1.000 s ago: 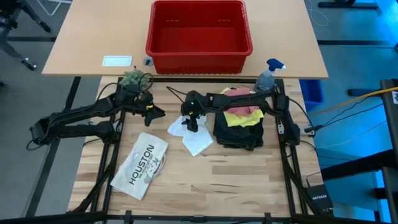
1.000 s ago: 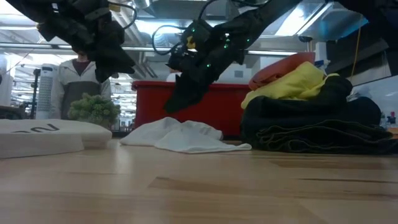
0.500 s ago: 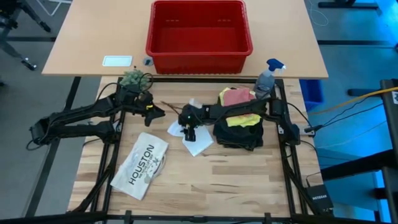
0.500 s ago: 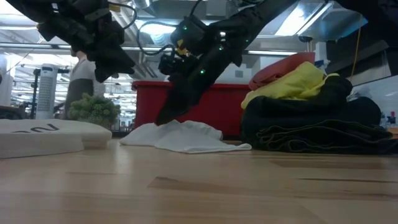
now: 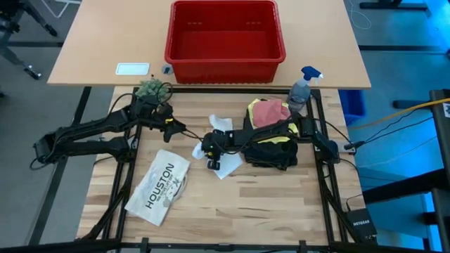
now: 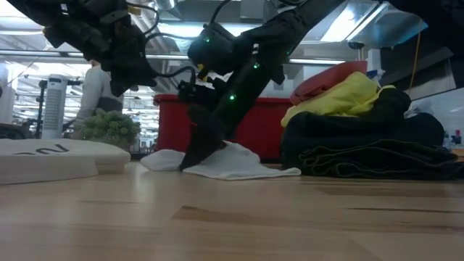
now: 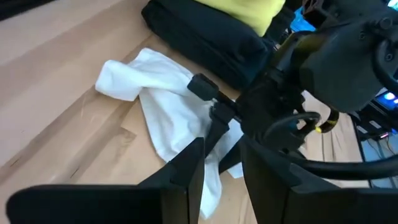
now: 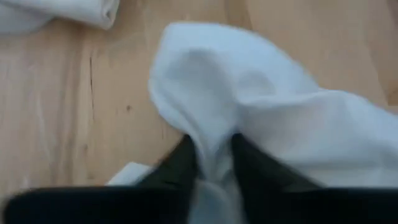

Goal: Fold laundry
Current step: Fold the white panty

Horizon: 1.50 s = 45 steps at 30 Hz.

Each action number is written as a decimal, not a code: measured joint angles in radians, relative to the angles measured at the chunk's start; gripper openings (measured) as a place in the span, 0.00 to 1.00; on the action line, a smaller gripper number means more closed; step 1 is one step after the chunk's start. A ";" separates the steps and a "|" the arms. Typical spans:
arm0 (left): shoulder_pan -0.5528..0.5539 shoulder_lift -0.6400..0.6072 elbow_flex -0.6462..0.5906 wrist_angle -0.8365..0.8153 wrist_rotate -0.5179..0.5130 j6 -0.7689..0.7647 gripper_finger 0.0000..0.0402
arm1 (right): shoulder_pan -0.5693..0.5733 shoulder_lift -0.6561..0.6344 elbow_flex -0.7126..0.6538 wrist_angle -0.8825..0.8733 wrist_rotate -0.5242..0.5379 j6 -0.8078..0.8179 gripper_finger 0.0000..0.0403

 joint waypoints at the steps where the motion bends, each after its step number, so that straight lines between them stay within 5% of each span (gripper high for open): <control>1: 0.000 0.000 0.000 0.004 -0.001 0.000 0.24 | -0.007 -0.004 0.001 0.000 -0.021 0.025 0.19; 4: 0.001 0.000 0.000 0.017 -0.007 0.000 0.24 | -0.038 -0.020 0.031 -0.026 -0.140 0.071 0.04; 11: -0.001 -0.037 0.021 0.163 0.083 0.002 0.24 | -0.126 -0.151 0.261 -0.100 -0.444 0.095 0.01; 21: 0.000 -0.168 0.096 0.302 0.038 0.115 0.24 | -0.243 -0.270 0.657 -0.323 -0.882 0.055 0.00; 33: -0.048 -0.132 0.098 0.286 0.081 0.144 0.24 | -0.254 -0.265 0.783 -0.356 -0.687 0.073 0.00; 45: -0.047 -0.147 0.097 0.105 0.178 0.083 0.24 | -0.286 -0.265 0.784 -0.361 -0.633 0.075 0.00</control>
